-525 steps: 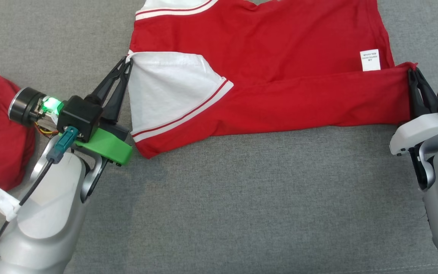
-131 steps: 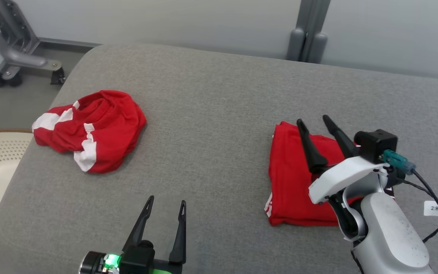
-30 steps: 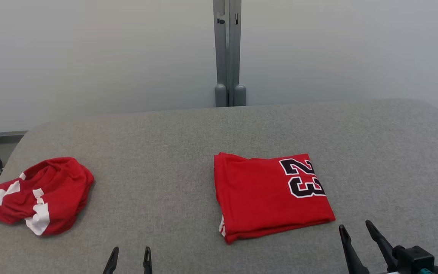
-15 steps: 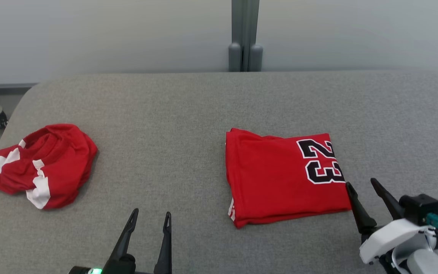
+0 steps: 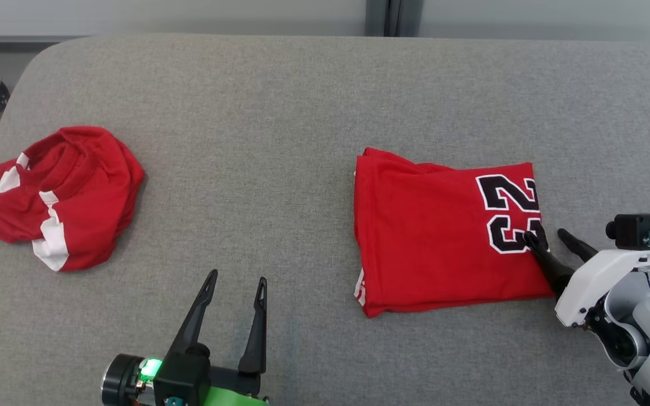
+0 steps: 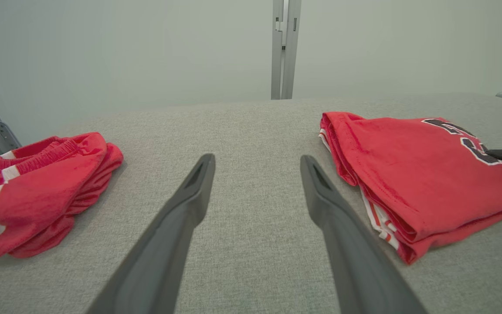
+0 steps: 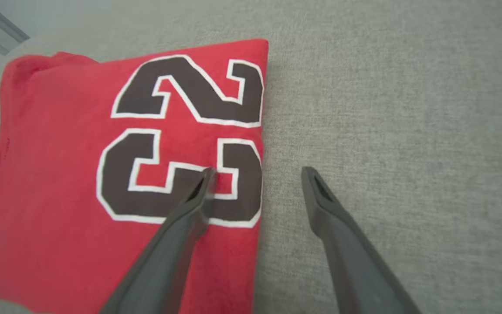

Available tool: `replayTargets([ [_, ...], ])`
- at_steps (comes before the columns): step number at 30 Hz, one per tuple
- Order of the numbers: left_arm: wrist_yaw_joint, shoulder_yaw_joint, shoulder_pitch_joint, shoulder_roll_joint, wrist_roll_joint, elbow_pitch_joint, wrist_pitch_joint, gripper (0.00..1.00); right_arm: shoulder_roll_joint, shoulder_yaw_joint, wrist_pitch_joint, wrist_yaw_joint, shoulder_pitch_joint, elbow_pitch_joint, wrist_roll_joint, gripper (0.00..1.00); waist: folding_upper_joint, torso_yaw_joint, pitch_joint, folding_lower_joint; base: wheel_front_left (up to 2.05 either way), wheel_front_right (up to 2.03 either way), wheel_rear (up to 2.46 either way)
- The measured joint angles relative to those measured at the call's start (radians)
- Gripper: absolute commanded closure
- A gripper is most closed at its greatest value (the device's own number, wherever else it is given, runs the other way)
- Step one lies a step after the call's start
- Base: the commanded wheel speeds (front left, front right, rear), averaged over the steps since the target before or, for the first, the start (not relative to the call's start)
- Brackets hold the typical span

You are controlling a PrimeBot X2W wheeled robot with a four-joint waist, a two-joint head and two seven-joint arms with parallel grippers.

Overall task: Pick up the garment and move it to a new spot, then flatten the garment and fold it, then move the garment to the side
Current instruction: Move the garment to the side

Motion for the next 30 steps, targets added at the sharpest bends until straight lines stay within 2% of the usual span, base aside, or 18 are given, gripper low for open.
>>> replayTargets([
  [1,0.000,0.000,-0.003,0.000,0.000,-0.002,0.000,0.00,-0.004,0.013,0.004,0.000,-0.006,0.003,0.013,0.00,0.0000,0.003,0.007,0.0000,0.00,0.00,0.00],
  [2,0.001,-0.001,-0.007,0.000,0.000,-0.005,0.000,0.00,-0.007,0.031,0.004,0.000,-0.015,0.005,0.029,0.15,0.0000,0.005,0.015,0.0000,0.00,0.00,0.00],
  [3,0.003,-0.001,-0.009,0.000,0.000,-0.008,0.000,0.00,-0.010,0.046,0.002,0.000,-0.026,0.004,0.044,0.82,0.0000,0.007,0.023,0.0000,0.00,0.00,0.00],
  [4,0.003,-0.002,-0.011,0.000,0.000,-0.009,0.000,0.00,-0.015,0.060,-0.007,0.000,-0.036,0.002,0.052,1.00,0.0000,0.008,0.030,0.0000,0.00,0.00,0.00],
  [12,-0.001,-0.001,-0.066,0.003,0.040,-0.098,0.000,0.00,-0.114,0.106,-0.093,0.001,-0.232,0.009,0.087,1.00,0.0000,-0.031,0.119,0.0000,0.00,0.00,0.00],
  [17,-0.027,-0.022,-0.121,0.026,0.077,-0.160,0.000,0.00,-0.191,0.096,-0.123,0.001,-0.353,0.041,0.085,1.00,0.0000,-0.074,0.200,0.0000,0.00,0.00,0.00],
  [22,-0.044,-0.032,-0.175,0.063,0.099,-0.219,0.000,0.00,-0.272,0.053,-0.148,0.001,-0.450,0.077,0.088,1.00,0.0000,-0.119,0.297,0.0001,0.00,0.00,0.00],
  [30,-0.053,-0.043,-0.234,0.106,0.125,-0.285,0.000,0.00,-0.406,-0.040,-0.177,0.001,-0.506,0.127,0.089,1.00,0.0000,-0.178,0.448,0.0002,0.00,0.00,0.00],
])
